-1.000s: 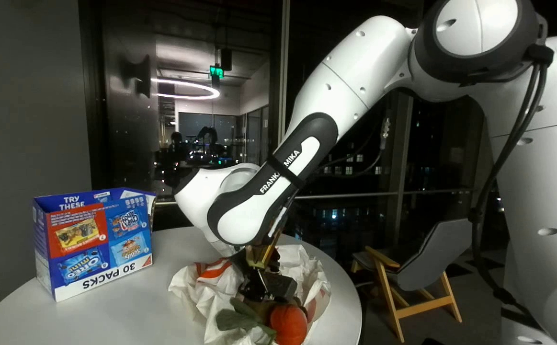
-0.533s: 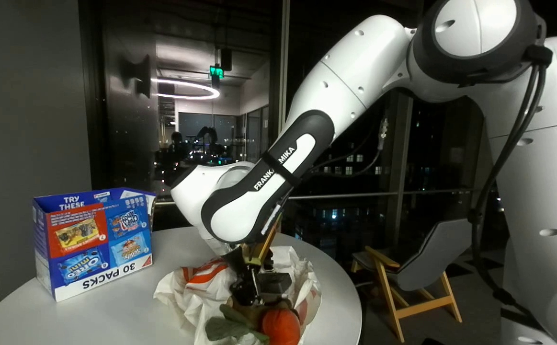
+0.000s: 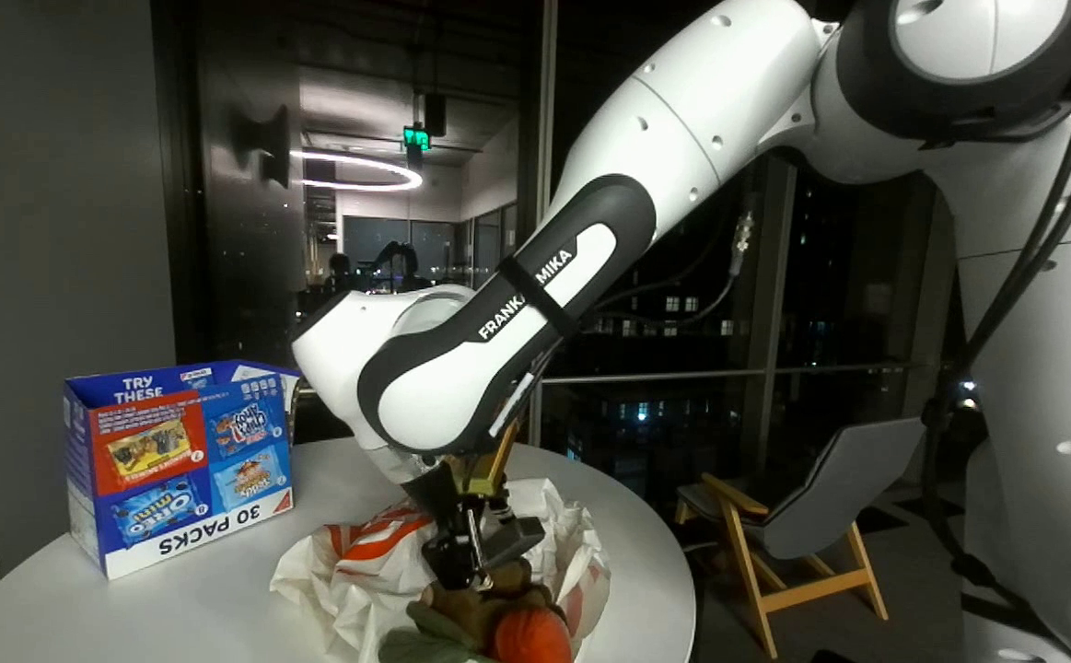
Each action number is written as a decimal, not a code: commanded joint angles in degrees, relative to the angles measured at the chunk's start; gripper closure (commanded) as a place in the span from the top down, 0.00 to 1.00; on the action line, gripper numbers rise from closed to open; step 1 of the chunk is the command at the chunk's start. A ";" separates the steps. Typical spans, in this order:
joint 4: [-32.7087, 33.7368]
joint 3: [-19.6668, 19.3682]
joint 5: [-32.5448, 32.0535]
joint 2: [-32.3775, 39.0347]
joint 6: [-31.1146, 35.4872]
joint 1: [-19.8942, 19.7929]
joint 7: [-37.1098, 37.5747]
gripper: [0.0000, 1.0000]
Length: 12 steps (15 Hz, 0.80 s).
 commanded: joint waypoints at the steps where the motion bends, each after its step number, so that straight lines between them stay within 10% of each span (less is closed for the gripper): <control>1: 0.33 0.05 0.12 -0.57 -1.70 0.50 -0.09 1.00; 12: -5.12 0.58 0.52 -7.40 -6.36 0.30 -2.10 1.00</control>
